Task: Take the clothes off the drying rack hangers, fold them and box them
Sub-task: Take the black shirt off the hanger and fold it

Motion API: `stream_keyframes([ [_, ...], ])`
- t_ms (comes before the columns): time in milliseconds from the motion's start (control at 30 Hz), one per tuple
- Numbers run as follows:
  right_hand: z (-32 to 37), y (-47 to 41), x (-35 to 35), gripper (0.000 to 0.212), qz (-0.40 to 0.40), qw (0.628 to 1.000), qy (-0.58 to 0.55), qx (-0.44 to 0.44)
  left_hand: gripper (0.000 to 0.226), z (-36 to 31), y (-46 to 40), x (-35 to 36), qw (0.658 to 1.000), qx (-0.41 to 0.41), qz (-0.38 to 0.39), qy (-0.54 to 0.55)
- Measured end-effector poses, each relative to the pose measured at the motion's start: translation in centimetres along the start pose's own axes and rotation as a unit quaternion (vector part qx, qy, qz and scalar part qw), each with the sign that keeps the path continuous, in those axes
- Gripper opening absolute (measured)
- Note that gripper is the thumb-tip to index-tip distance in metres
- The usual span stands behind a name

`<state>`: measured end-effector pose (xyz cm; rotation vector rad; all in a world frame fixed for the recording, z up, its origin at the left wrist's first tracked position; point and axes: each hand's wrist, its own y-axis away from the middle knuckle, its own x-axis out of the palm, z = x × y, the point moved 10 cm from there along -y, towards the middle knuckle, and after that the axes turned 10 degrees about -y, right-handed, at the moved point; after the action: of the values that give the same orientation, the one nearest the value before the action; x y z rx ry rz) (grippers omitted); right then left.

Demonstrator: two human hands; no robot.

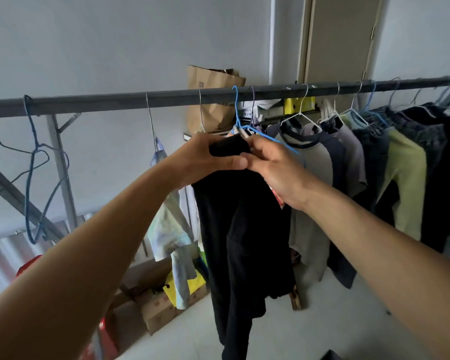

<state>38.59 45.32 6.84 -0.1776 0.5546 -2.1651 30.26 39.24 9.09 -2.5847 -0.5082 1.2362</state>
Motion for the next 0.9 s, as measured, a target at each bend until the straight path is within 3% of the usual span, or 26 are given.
stream_keyframes([
  [133,-0.3,0.7,-1.7,0.014,-0.049,0.998,-0.044,0.011,0.025,-1.9,-1.3,-0.2,0.995,-0.016,0.012,-0.097],
  [267,-0.7,1.7,-2.0,0.013,-0.026,0.994,-0.102,0.040,0.029,-4.7,-1.9,-0.6,0.985,0.045,0.003,-0.169],
  [400,-1.1,2.5,-1.1,0.050,0.015,0.999,-0.026,0.025,0.033,-5.8,-1.9,-0.8,0.973,0.077,0.003,-0.216],
  [533,-2.6,3.2,-0.5,0.022,0.027,0.999,0.018,0.026,0.027,-5.9,-1.4,-1.3,0.977,0.077,0.024,-0.197],
  [767,-5.7,5.2,-1.8,0.014,0.041,0.998,0.021,0.045,0.019,-6.0,-0.1,-4.6,0.986,0.078,-0.006,-0.146],
  [900,-7.3,6.2,-2.8,0.014,0.061,0.992,0.062,0.094,0.035,-5.9,0.1,-7.2,0.981,0.087,-0.063,-0.160],
])
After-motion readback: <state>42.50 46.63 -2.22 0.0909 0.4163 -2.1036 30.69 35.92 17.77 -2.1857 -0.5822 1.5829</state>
